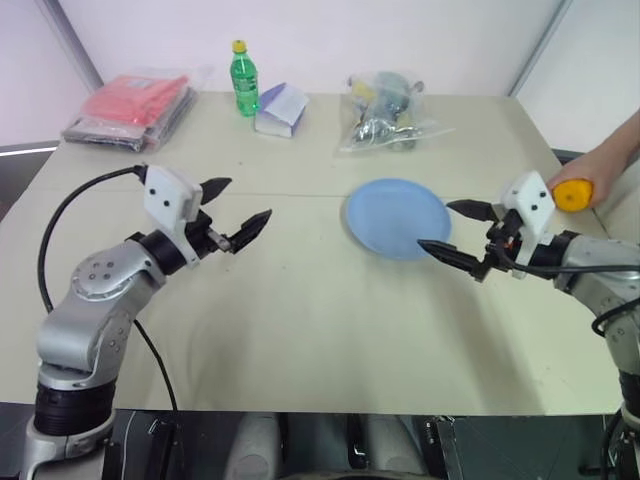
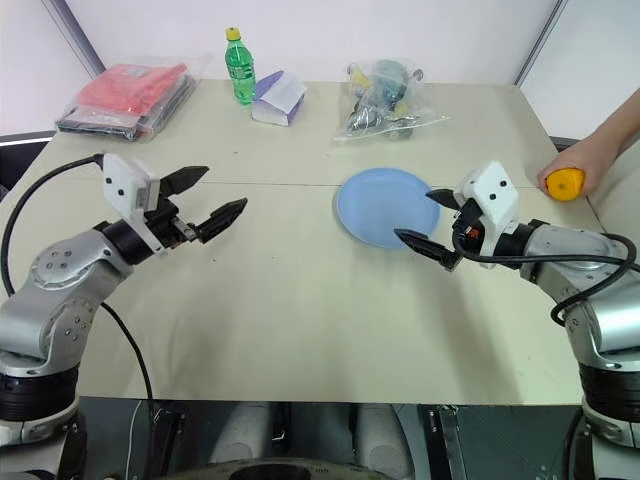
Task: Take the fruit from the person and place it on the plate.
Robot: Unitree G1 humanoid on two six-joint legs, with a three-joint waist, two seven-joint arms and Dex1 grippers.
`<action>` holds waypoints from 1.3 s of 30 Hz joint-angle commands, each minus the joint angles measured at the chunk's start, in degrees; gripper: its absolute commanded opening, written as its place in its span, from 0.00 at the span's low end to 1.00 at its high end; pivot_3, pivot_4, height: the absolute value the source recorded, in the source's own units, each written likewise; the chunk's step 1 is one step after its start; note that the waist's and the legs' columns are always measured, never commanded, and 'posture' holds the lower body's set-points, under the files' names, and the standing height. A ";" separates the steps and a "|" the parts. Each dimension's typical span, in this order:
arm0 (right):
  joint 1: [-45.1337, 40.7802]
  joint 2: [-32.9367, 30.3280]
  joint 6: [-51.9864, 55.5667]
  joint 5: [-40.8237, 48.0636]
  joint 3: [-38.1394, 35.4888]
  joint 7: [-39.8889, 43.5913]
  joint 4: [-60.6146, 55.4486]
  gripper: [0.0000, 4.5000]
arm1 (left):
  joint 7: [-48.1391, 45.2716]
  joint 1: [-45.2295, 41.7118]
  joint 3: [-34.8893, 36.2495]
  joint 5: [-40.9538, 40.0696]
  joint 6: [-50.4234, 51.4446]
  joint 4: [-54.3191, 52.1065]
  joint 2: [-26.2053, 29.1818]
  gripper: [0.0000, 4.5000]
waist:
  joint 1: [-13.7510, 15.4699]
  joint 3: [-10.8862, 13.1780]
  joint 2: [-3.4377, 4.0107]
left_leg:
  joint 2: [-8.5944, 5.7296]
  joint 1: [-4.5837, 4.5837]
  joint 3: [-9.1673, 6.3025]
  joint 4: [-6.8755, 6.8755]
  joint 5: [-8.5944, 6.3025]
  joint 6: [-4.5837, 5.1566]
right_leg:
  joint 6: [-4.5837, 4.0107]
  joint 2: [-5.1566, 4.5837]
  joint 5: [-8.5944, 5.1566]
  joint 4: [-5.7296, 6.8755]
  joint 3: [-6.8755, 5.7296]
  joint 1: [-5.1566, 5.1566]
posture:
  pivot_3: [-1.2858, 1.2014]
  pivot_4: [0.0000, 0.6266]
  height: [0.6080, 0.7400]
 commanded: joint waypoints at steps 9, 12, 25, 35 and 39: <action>-0.45 -1.04 0.76 1.11 -2.28 -0.31 -2.30 1.00 | -0.32 -0.17 -0.06 0.46 -0.93 -0.89 0.14 1.00 | 0.00 0.00 0.00 | 0.00 0.00 0.00 0.00 0.00 0.00 | 0.00 0.00 0.00 0.00 0.00 0.00 | 0.52 0.24 0.93; -0.28 -1.08 0.90 1.25 -2.40 -0.48 -2.51 1.00 | -0.34 -0.10 0.05 0.46 -0.94 -0.77 0.15 1.00 | -0.01 0.00 0.00 | 0.00 0.00 0.00 0.00 0.00 0.00 | 0.00 0.00 0.00 0.00 0.00 0.00 | 0.52 0.24 0.93; -0.15 -1.10 0.50 1.32 -2.24 -0.80 -2.72 1.00 | -1.19 -0.57 -0.50 0.89 -1.35 0.16 0.04 1.00 | -0.01 0.00 0.00 | 0.00 0.00 0.00 0.00 0.00 0.00 | 0.00 0.00 0.00 0.00 0.00 0.00 | 0.52 0.24 0.93; -1.82 -1.19 0.46 1.33 -2.22 -1.09 -2.31 1.00 | -1.01 -1.91 -1.98 2.17 -2.94 1.47 -1.68 1.00 | 0.00 0.00 0.00 | 0.00 0.00 -0.01 0.00 0.00 0.00 | 0.00 0.00 0.00 0.00 0.00 0.00 | 0.52 0.24 0.93; -2.94 -0.69 0.64 1.34 -1.89 -1.88 -1.97 1.00 | -0.81 -2.09 -2.07 2.78 -3.49 1.65 -2.06 1.00 | -0.04 0.00 0.00 | 0.00 0.00 -0.02 0.00 0.00 0.00 | 0.00 0.01 0.00 0.00 0.00 0.00 | 0.52 0.24 0.93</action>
